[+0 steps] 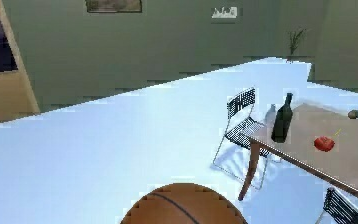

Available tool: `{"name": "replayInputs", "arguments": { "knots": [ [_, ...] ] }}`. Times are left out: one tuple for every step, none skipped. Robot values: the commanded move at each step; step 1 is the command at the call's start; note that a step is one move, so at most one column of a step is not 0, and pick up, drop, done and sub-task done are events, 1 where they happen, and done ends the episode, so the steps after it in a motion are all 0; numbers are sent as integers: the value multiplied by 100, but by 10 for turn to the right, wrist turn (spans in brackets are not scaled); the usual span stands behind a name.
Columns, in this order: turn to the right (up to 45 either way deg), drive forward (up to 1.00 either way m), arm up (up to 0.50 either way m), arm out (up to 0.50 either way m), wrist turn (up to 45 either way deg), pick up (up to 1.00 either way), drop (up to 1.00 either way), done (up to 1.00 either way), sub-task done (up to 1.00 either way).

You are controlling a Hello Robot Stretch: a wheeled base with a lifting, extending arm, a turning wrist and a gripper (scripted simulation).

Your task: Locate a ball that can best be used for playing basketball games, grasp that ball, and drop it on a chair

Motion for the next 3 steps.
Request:
{"name": "replayInputs", "arguments": {
  "knots": [
    [0, 100, 0, 0, 0, 0, 0, 0, 0],
    [0, 55, 0, 0, 0, 0, 0, 0, 0],
    [450, 0, 0, 0, 0, 0, 0, 0, 0]
  ]
}}
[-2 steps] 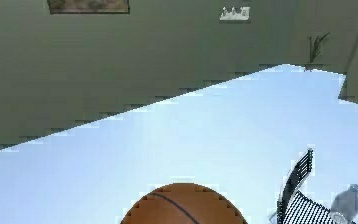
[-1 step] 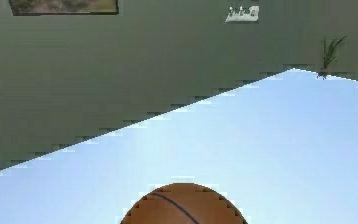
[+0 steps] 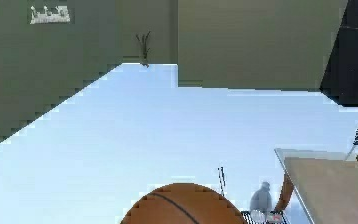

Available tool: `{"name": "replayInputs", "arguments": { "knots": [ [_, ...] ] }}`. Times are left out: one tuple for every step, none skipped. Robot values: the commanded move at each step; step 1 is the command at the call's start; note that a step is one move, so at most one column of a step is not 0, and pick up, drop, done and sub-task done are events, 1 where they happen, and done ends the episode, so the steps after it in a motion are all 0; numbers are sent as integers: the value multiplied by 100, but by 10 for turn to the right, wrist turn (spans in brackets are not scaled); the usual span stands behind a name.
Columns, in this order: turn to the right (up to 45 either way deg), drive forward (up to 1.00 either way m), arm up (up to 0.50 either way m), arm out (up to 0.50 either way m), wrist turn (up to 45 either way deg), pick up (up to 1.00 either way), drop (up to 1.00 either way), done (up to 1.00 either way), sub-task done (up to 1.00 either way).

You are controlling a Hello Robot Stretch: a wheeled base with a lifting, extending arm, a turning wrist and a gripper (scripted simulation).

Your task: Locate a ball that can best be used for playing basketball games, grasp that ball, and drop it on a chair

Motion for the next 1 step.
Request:
{"name": "replayInputs", "arguments": {
  "knots": [
    [450, 0, 0, 0, 0, 0, 0, 0, 0]
  ]
}}
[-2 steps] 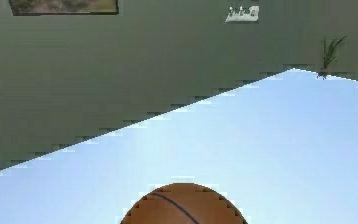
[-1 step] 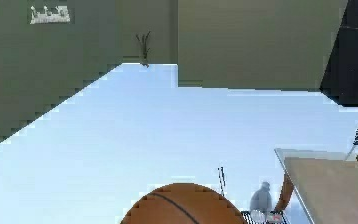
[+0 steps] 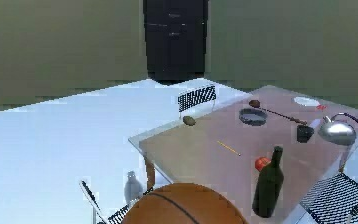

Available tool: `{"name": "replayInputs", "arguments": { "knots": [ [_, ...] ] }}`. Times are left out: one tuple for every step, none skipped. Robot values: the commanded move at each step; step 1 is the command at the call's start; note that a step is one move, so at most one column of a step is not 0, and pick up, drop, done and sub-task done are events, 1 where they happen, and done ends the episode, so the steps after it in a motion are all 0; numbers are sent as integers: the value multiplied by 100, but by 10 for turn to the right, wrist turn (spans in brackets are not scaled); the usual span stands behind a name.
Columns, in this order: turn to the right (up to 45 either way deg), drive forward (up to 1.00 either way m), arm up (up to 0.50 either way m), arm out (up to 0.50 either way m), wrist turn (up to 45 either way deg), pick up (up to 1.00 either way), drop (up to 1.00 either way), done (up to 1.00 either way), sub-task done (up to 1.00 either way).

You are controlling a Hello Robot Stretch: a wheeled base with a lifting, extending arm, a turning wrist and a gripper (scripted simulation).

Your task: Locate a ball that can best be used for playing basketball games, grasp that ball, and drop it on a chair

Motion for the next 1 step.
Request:
{"name": "replayInputs", "arguments": {
  "knots": [
    [420, 0, 0, 0, 0, 0, 0, 0, 0]
  ]
}}
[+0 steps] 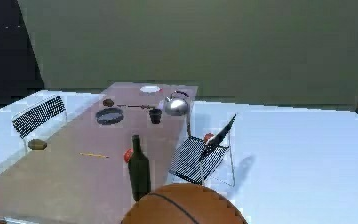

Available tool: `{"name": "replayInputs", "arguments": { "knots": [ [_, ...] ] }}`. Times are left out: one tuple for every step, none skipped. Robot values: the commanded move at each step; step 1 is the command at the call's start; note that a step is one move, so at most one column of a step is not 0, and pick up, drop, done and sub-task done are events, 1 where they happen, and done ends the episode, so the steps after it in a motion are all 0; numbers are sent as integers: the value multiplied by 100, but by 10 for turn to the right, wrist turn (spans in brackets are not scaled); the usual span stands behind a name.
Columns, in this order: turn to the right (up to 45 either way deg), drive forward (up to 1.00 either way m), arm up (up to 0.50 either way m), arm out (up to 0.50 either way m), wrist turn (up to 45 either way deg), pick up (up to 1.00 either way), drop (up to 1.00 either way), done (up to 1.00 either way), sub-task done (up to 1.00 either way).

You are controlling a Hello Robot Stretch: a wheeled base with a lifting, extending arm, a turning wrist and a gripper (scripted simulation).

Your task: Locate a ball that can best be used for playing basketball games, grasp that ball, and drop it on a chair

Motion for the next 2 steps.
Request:
{"name": "replayInputs", "arguments": {
  "knots": [
    [-450, 0, 0, 0, 0, 0, 0, 0, 0],
    [-450, 0, 0, 0, 0, 0, 0, 0, 0]
  ]
}}
